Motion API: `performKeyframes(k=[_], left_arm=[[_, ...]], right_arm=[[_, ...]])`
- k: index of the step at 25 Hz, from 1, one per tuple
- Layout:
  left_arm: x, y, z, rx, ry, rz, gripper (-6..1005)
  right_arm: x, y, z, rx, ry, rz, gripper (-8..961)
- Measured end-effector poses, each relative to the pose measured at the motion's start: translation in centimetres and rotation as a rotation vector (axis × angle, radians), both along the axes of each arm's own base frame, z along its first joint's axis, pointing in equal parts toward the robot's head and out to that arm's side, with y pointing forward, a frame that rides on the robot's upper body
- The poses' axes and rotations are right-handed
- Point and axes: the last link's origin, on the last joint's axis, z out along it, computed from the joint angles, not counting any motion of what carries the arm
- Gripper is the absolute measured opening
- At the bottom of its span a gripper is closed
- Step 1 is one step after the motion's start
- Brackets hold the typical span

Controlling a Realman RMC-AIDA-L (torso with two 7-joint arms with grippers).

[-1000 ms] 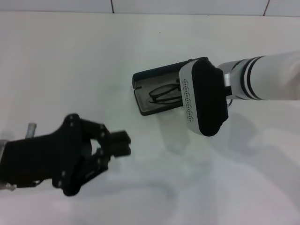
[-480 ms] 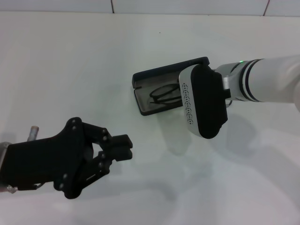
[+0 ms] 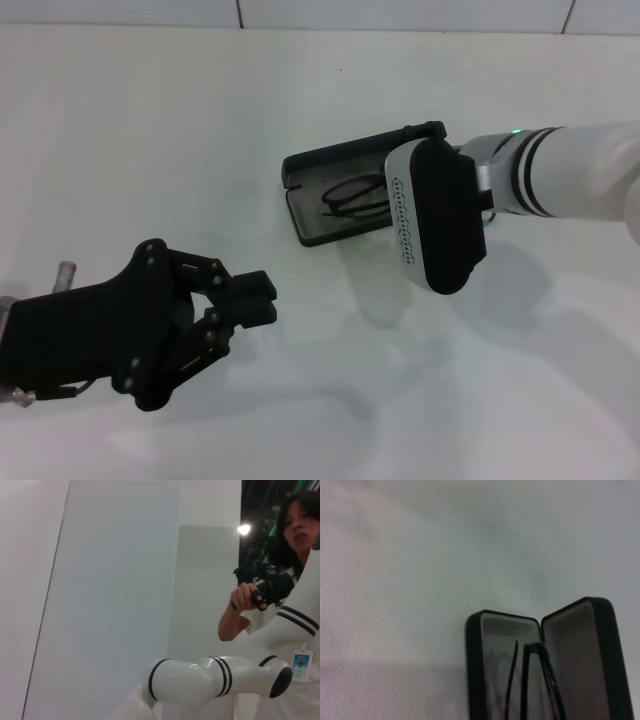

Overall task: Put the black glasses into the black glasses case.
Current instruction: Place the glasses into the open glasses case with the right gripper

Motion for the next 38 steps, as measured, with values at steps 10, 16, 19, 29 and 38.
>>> performKeyframes(k=[10, 16, 19, 29, 38], left_arm=[[-0.1, 0.1, 0.1, 0.012, -0.004, 0.013, 112], [-0.2, 0.0, 0.0, 0.012, -0.006, 0.018, 112], [-0.2, -0.1, 0.0, 0.012, -0.007, 0.019, 112], [-0.2, -0.1, 0.0, 0.015, -0.009, 0.021, 113], [-0.1, -0.1, 0.0, 0.017, -0.016, 0.027, 113]], right_arm=[[0.1, -0.1, -0.3, 0.014, 0.005, 0.037, 191], [0.1, -0.3, -0.6, 0.014, 0.014, 0.052, 193], [0.1, -0.3, -0.6, 0.014, 0.016, 0.053, 194], [0.3, -1.0, -0.6, 0.007, 0.027, 0.043, 301], [0.6, -1.8, -0.3, 0.016, 0.08, -0.007, 291]])
